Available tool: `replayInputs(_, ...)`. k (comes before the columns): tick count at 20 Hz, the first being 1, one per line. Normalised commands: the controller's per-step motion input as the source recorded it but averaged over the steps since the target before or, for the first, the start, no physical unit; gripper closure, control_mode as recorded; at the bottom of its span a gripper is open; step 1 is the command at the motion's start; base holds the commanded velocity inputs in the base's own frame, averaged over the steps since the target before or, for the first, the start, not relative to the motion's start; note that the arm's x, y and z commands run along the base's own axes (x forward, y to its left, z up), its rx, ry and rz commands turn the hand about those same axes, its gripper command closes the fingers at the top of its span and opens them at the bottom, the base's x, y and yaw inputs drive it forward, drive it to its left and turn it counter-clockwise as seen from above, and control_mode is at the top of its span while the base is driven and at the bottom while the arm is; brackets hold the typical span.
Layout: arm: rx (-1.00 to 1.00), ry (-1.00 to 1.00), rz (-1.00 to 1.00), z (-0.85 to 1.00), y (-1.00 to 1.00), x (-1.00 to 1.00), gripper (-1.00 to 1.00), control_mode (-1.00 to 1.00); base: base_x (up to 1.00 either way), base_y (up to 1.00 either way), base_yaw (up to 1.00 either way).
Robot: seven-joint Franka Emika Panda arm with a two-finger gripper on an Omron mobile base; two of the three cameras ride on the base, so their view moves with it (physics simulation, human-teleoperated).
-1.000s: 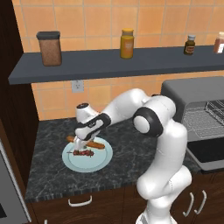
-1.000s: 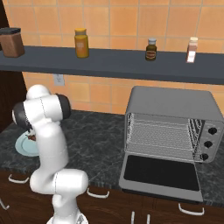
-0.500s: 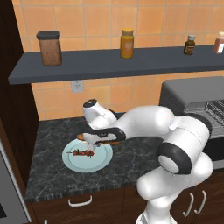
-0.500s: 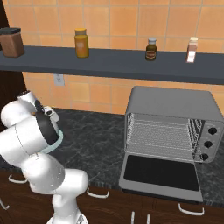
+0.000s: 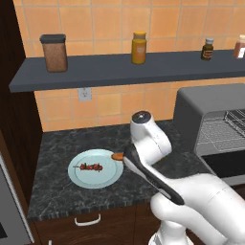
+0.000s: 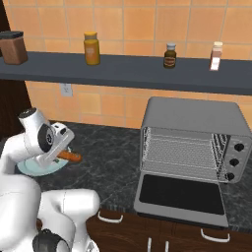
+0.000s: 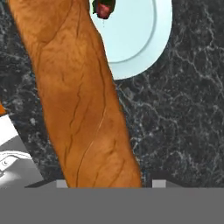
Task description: Pick up the kebab skewer and baguette bread, and place them inside the toaster oven. Close the toaster oven door and start by setting the timer.
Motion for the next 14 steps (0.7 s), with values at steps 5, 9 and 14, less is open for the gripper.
replayInputs(5, 0.0, -0.04, 0.15, 0.59, -1.0, -0.99, 1.0, -1.0, 0.0, 0.0, 0.0)
replayInputs(9, 0.0, -0.02, 0.0, 0.68, -0.91, -0.45, 1.0, -1.0, 0.0, 0.0, 0.0)
replayInputs(14, 0.0, -0.03, 0.02, 0.59, -1.0, -0.19, 1.0, -1.0, 0.0, 0.0, 0.0)
